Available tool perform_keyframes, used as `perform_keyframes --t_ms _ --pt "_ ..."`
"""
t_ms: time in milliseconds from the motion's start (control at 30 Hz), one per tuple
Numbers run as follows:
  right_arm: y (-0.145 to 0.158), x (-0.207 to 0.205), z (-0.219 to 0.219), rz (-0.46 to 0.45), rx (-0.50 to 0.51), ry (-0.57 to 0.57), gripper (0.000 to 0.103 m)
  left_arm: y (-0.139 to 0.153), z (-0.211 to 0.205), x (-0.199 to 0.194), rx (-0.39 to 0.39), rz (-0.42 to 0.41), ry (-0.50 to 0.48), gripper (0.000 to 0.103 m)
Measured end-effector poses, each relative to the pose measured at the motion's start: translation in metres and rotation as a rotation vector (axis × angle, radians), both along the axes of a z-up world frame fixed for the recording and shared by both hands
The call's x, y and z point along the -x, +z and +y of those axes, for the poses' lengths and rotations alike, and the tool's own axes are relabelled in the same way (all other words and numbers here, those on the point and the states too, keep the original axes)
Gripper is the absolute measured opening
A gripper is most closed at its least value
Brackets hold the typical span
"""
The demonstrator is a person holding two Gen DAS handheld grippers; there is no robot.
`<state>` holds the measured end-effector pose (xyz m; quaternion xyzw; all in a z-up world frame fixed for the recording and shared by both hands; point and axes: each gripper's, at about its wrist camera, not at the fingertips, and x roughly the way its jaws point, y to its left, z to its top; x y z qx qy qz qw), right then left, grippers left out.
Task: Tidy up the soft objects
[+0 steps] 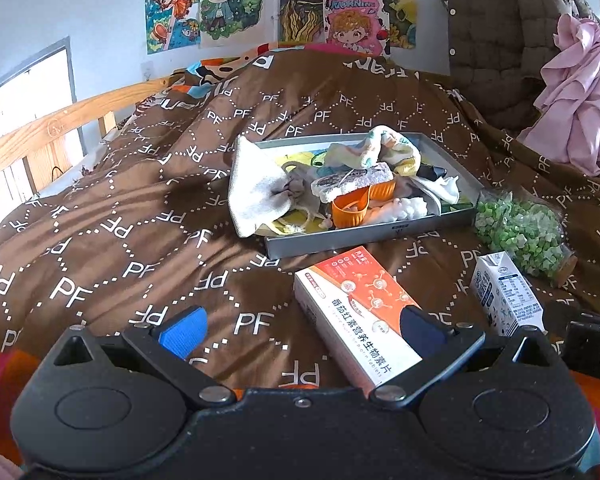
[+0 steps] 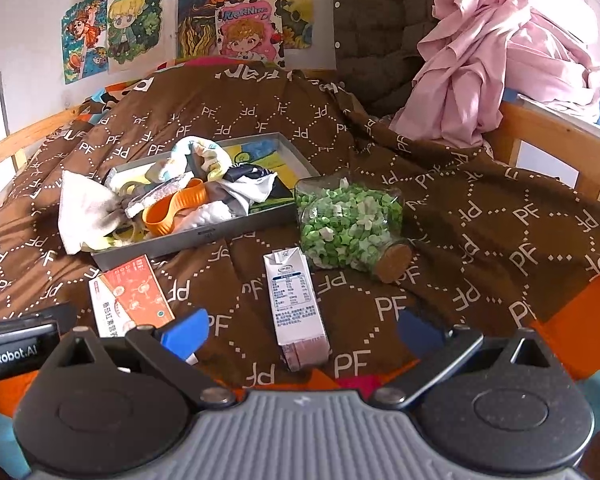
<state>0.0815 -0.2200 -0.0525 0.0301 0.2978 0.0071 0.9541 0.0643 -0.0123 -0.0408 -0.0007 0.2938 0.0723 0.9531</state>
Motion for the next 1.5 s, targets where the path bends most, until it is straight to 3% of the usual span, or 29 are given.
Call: perform_keyframes --t_ms 1500 --pt "-0.0017 -0.0008 0.0018 0.021 0.004 0.021 0.103 0.0004 0.0016 0.0007 0.001 0.010 0.004 0.102"
